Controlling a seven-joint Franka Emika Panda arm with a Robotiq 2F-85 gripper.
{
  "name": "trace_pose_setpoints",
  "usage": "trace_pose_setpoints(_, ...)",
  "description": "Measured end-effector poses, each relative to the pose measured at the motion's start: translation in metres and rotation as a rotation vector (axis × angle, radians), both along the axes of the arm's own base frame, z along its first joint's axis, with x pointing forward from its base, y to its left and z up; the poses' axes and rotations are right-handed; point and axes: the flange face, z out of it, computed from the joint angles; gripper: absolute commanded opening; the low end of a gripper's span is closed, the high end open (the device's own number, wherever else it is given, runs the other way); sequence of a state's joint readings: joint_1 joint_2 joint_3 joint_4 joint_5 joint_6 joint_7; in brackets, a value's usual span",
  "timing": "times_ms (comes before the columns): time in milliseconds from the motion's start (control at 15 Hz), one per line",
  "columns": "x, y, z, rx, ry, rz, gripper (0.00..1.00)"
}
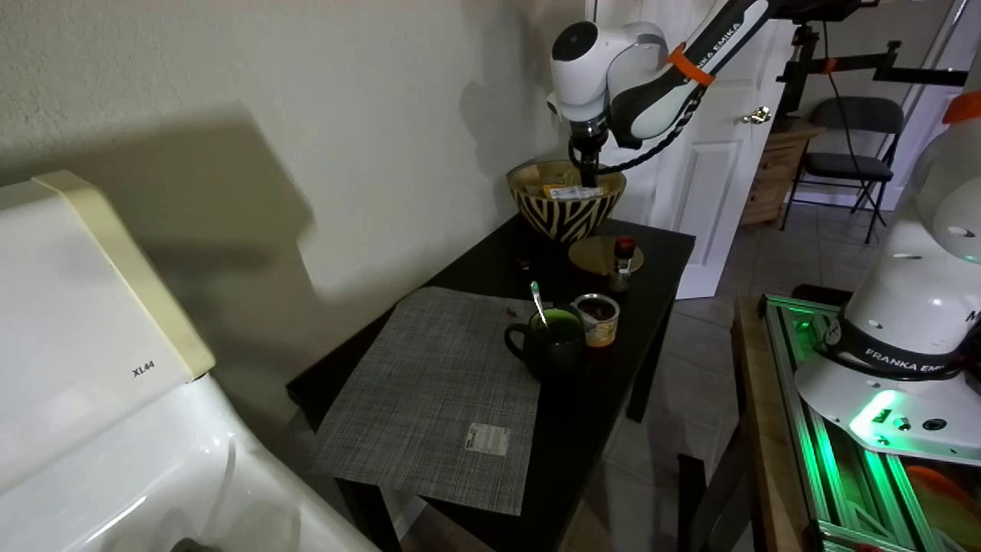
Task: Remove the white packet from the bowl.
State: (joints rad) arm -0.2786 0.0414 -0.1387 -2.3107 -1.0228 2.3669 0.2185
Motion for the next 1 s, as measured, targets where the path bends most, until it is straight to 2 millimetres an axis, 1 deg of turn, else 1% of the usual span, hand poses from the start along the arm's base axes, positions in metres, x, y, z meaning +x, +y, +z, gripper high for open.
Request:
trace_pose_setpoints(267,0.007,0.017,-0.001,0.037,-0.013,-0.006,1.0)
trace_pose_setpoints(333,0.008,0.019,-0.002,0.04,-0.013,-0.005,0.75)
trace_pose_setpoints(400,0.009,0.021,-0.003,0.042,-0.012,-0.004,0.74)
trace_pose_setpoints(600,0.008,0.02,-0.008,0.042,-0.005,-0.019,0.5)
trace_pose_setpoints(733,0.005,0.016,-0.014,0.042,0.002,-0.038,0.34)
trace_pose_setpoints(1000,0.002,0.007,-0.022,0.043,0.005,-0.073,0.05)
